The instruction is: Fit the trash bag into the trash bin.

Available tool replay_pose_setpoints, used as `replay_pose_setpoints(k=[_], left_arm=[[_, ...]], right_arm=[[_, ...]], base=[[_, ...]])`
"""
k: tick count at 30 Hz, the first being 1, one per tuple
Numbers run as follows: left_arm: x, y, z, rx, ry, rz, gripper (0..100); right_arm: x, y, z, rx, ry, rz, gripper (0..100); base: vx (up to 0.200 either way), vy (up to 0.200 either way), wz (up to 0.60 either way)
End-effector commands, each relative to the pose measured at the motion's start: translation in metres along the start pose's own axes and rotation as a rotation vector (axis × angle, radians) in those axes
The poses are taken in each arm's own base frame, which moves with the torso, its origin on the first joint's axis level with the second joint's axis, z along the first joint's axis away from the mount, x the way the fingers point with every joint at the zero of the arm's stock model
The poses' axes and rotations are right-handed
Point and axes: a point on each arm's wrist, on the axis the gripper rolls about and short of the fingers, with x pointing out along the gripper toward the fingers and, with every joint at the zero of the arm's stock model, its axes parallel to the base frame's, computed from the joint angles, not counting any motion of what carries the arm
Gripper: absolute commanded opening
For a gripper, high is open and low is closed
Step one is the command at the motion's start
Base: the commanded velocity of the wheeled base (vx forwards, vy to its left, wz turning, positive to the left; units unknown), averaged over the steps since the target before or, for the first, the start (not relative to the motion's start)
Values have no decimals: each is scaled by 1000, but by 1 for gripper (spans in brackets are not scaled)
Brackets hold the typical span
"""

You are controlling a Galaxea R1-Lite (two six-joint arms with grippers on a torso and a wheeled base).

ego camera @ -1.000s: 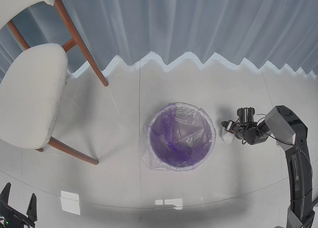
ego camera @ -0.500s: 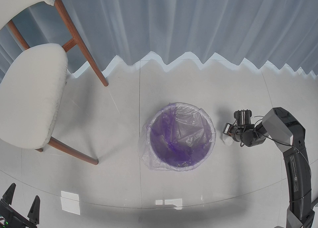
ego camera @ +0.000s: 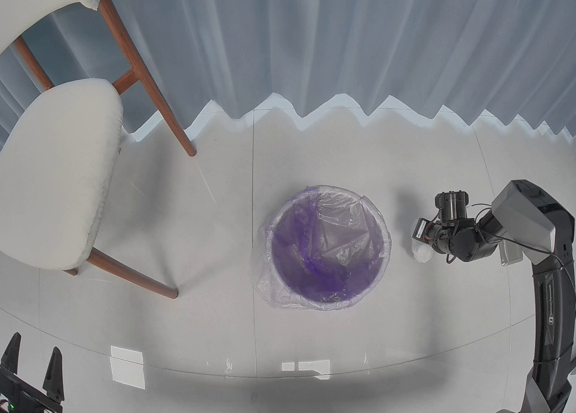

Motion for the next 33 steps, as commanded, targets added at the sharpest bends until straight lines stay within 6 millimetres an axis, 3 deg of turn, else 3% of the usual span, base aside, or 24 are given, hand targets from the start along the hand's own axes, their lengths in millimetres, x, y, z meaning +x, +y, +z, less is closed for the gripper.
replay_pose_setpoints(k=[1,9,18,22,33], left_arm=[[-3,-1,-6,24,-29,-9,100],[-3,-3,-6,89,-30,-85,100],[-3,1,-5,-24,-34,74,100],[-3,2,-5,-34,-37,123,100],[-2,-2,-7,-10,-13,-46,100]], right_arm=[[-33,3,13,-29,-40,21,0],[-61,-7,11,-52,-88,35,0],[-98,-5,23,-45,-123,50,0],[-124,-6,30,-40,-146,61,0],[-181,-15,5,-82,-107,65,0]], base=[[0,0,0],[0,0,0],[0,0,0],[0,0,0],[0,0,0]])
